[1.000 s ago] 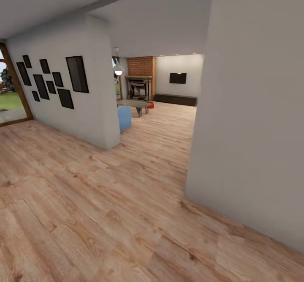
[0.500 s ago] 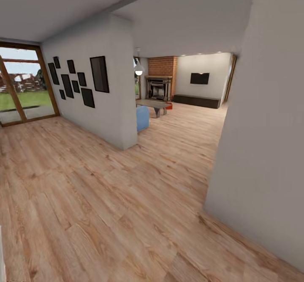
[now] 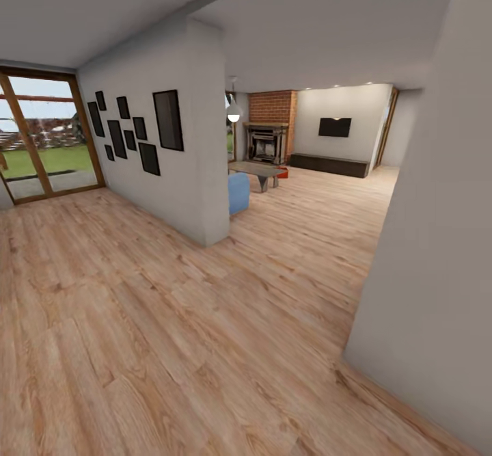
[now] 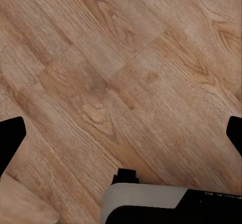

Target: Move the two storage containers from the living room to the garage. In the garage, place one container on the floor and stack the other container on top of it (either order is fine).

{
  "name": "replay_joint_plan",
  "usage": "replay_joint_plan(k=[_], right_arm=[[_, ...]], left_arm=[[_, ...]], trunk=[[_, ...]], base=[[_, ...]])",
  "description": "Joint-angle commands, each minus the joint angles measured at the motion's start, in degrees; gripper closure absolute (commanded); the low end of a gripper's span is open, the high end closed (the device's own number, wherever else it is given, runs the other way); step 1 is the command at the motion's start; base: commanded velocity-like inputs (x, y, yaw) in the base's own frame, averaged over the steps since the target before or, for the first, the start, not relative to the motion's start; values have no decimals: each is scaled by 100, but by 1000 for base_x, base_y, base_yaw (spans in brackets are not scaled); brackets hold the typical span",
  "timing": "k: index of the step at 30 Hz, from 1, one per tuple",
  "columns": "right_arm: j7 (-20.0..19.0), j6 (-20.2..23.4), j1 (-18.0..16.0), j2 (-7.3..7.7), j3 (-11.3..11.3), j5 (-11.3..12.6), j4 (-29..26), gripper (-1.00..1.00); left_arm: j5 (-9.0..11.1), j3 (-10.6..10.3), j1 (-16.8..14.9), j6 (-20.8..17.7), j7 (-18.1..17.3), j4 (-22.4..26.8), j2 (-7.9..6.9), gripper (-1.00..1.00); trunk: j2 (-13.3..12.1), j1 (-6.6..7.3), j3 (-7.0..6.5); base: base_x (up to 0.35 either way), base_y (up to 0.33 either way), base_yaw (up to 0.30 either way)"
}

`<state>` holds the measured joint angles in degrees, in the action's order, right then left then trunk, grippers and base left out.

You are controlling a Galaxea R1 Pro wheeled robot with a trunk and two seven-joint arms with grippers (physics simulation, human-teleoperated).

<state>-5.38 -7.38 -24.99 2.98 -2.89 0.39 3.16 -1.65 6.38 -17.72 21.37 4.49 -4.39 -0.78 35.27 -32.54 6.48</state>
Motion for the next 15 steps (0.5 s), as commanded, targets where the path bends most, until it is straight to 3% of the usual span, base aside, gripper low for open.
replay_joint_plan(k=[1,15], right_arm=[[-16,-45,-10,1,-28,4,27,-100],[-16,-45,-13,1,-28,5,27,-100]], left_arm=[[-19,39,-12,43,8,-27,-1,-100],[-19,39,-12,43,10,-27,6,-100]], trunk=[[8,-5,10],[8,-5,10]], base=[[323,0,1],[323,0,0]])
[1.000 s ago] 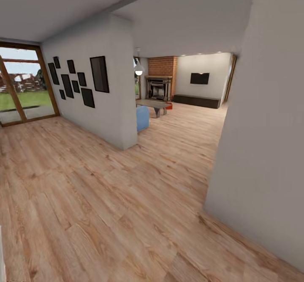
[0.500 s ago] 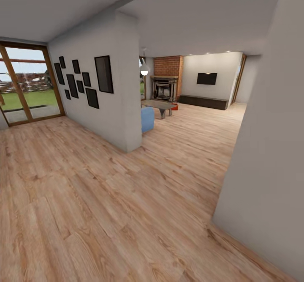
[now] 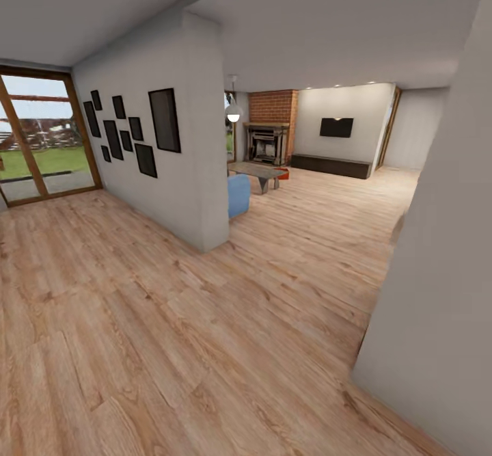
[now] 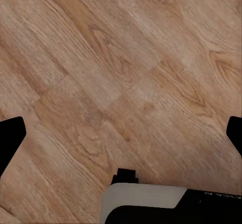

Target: Move the two storage containers from the living room to the garage. In the garage, place one container on the floor and stack the other container on top of it (either order is fine).

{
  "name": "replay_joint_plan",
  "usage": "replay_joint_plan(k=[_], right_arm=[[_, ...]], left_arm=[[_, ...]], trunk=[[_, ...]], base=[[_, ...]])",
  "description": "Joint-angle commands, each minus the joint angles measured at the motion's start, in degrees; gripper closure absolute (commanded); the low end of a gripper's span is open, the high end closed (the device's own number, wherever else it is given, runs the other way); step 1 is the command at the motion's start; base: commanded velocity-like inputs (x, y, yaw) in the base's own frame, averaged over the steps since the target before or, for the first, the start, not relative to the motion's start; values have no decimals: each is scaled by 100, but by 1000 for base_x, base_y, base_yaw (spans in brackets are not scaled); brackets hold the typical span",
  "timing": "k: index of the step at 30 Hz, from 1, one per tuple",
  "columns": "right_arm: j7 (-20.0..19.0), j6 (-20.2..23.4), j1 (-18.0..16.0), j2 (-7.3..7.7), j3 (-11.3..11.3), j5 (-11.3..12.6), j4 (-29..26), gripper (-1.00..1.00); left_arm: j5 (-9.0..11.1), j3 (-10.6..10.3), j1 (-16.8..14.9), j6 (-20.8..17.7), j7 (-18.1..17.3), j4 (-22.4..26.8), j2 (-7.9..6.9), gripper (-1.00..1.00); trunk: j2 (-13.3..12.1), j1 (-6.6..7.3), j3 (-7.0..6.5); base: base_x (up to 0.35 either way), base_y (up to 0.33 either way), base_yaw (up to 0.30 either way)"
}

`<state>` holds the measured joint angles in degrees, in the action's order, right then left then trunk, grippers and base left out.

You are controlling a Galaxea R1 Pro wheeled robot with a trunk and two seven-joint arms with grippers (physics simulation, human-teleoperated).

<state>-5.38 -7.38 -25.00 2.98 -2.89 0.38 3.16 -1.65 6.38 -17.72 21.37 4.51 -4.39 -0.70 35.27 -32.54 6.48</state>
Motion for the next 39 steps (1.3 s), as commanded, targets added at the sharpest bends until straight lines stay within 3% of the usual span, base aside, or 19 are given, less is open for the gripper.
replay_joint_plan(k=[1,39], right_arm=[[-16,-45,-10,1,-28,4,27,-100],[-16,-45,-12,1,-28,-29,27,-100]], left_arm=[[-19,39,-12,43,10,-27,-1,-100],[-19,39,-12,43,6,-27,-24,-100]], trunk=[[8,-5,10],[8,-5,10]], base=[[323,0,0],[323,1,0]])
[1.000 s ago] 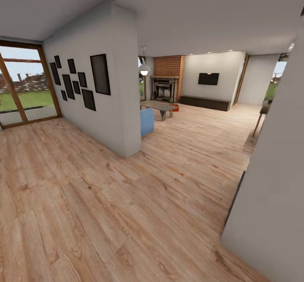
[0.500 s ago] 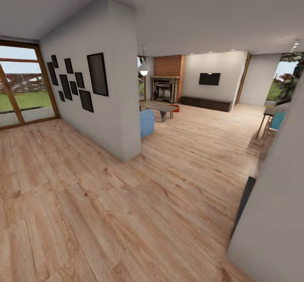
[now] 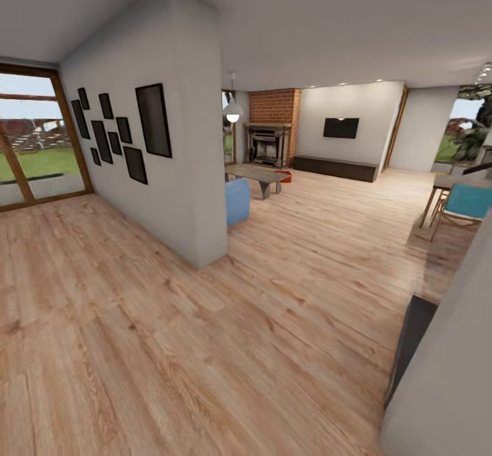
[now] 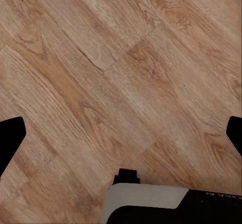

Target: Move the two storage containers from the living room to the garage. In the garage, place one container on the floor and stack the other container on top of it (either order is fine).

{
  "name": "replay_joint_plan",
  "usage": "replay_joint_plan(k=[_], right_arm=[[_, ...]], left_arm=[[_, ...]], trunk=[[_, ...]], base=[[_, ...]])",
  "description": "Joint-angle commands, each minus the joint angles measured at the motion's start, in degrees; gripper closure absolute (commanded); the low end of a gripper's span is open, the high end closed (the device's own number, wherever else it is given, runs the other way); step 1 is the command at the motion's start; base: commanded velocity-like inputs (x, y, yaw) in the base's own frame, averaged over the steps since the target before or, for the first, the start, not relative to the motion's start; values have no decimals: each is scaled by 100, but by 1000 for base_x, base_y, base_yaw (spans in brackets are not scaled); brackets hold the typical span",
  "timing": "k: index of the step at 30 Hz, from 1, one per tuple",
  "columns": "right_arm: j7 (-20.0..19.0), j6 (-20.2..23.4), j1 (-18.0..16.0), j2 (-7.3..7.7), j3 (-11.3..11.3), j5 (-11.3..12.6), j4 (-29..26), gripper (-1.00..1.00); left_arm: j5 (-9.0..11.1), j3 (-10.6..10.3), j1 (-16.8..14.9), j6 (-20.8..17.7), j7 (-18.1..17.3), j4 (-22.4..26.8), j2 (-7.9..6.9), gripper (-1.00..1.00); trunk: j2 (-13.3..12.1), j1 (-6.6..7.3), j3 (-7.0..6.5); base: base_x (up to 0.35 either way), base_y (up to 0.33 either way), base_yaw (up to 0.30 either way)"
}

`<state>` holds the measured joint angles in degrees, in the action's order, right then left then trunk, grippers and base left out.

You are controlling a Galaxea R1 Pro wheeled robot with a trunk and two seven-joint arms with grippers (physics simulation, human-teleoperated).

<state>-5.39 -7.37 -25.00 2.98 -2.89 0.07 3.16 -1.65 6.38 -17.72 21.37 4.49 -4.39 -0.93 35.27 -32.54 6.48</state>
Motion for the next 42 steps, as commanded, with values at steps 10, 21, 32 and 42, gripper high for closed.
replay_joint_plan(k=[10,21,32,42], right_arm=[[-14,-45,-11,1,-28,-7,27,-100],[-14,-45,-11,1,-28,2,27,-100],[-14,-45,-10,1,-28,2,27,-100],[-14,-45,-11,1,-28,2,27,-100]], left_arm=[[-19,39,-12,42,10,-26,0,-100],[-19,39,-12,42,8,-26,-1,-100],[-19,39,-12,42,8,-26,-3,-100],[-19,39,-12,42,9,-26,-3,-100]], trunk=[[8,-5,10],[8,-5,10],[8,-5,10],[8,-5,10]], base=[[323,79,0],[323,47,0],[323,1,0],[323,0,-5]])
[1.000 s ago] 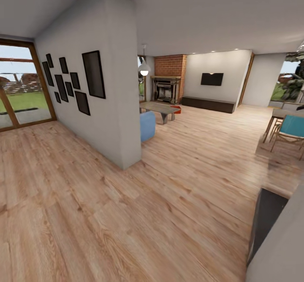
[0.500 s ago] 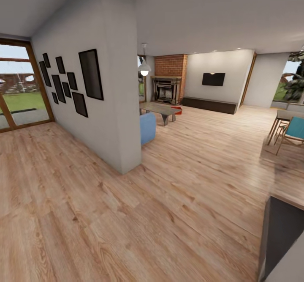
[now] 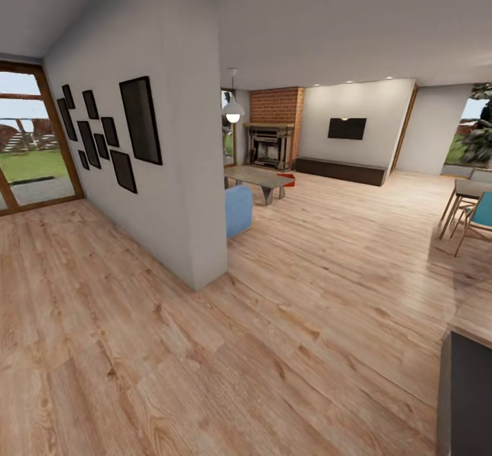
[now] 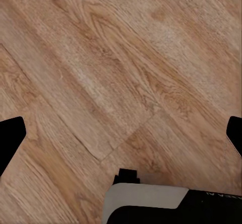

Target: Move the two storage containers from the living room to the garage. In the garage, place one container on the floor and stack the other container on top of it (either order is fine).

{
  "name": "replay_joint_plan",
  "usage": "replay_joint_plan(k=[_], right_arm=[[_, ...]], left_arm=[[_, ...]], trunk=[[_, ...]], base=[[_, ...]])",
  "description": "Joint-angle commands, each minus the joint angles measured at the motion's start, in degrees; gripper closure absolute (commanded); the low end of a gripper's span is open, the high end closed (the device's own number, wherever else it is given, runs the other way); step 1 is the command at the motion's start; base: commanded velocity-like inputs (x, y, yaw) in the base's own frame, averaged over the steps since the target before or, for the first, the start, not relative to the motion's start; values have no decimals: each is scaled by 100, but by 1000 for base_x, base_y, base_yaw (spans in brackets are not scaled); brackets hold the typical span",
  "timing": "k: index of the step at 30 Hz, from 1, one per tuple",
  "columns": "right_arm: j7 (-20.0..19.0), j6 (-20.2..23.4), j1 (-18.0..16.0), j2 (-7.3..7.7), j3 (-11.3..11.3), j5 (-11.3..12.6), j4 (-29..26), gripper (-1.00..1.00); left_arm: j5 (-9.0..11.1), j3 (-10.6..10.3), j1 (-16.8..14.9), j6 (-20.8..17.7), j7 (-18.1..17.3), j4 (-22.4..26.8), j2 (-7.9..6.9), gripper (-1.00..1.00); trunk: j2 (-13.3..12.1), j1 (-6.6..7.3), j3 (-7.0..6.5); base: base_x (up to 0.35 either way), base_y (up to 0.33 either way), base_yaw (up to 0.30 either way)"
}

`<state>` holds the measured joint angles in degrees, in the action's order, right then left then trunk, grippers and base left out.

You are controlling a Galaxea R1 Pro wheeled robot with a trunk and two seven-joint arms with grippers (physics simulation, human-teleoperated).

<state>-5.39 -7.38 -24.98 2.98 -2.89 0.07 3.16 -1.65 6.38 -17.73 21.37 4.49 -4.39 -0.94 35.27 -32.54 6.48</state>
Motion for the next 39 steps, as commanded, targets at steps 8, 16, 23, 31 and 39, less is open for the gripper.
replay_joint_plan(k=[8,16,23,31,39], right_arm=[[-15,-45,-12,1,-29,2,27,-100],[-57,-45,-12,1,-27,2,27,-100],[-67,-45,-14,1,-27,2,27,-100],[-67,-45,-12,1,-28,-7,27,-100],[-67,-45,-13,1,-30,1,27,-100]], left_arm=[[-19,39,-12,43,12,-26,-2,-100],[-19,39,-12,43,15,-26,-2,-100],[-19,39,-12,43,17,-26,-2,-100],[-20,39,-12,43,16,-26,-2,-100],[-19,39,-12,43,17,-26,-2,-100]], trunk=[[8,-5,10],[8,-5,10],[8,-5,10],[8,-5,10],[8,-5,10]], base=[[323,0,-217],[323,0,-274],[323,0,-276],[323,0,-274],[323,0,-257]])
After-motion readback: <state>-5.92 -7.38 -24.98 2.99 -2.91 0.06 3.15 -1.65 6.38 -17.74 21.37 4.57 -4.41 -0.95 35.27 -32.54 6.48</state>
